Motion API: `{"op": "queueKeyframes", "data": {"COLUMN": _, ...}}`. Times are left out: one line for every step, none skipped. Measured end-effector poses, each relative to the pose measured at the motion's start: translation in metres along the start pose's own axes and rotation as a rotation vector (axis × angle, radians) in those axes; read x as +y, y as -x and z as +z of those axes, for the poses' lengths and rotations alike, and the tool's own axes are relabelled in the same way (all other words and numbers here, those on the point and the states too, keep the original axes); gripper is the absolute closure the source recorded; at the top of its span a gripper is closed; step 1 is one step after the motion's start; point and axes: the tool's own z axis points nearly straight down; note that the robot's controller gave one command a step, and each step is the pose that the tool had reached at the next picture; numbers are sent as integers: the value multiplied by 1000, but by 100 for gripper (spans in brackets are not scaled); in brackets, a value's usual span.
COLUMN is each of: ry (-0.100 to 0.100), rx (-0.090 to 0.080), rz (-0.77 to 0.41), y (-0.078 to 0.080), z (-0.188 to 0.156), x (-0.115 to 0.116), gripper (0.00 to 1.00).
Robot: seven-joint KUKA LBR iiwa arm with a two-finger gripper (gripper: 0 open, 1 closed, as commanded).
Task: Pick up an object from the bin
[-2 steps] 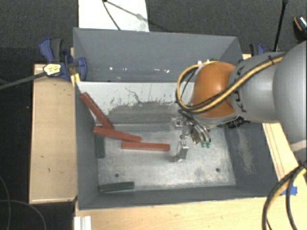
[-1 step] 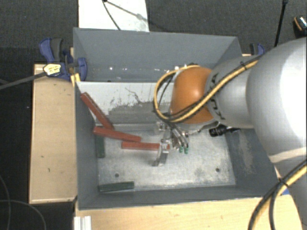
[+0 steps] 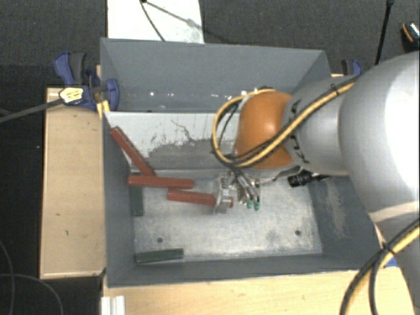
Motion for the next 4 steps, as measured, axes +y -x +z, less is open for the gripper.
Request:
{"op": "queueKeyframes", "data": {"ry": 3, "rx": -11, "rz": 8, "y": -4, "z": -140, "x": 15, "gripper": 100}}
{"op": "queueKeyframes", "data": {"ry": 0, "rx": -3, "rz": 7, "y": -6, "z": -135, "x": 14, "gripper": 0}}
{"op": "queueKeyframes", "data": {"ry": -1, "rx": 2, "rz": -181, "y": -54, "z": 3, "x": -16, "gripper": 0}}
{"op": "queueKeyframes", "data": {"ry": 0, "rx": 1, "rz": -181, "y": -53, "z": -1, "x": -15, "gripper": 100}}
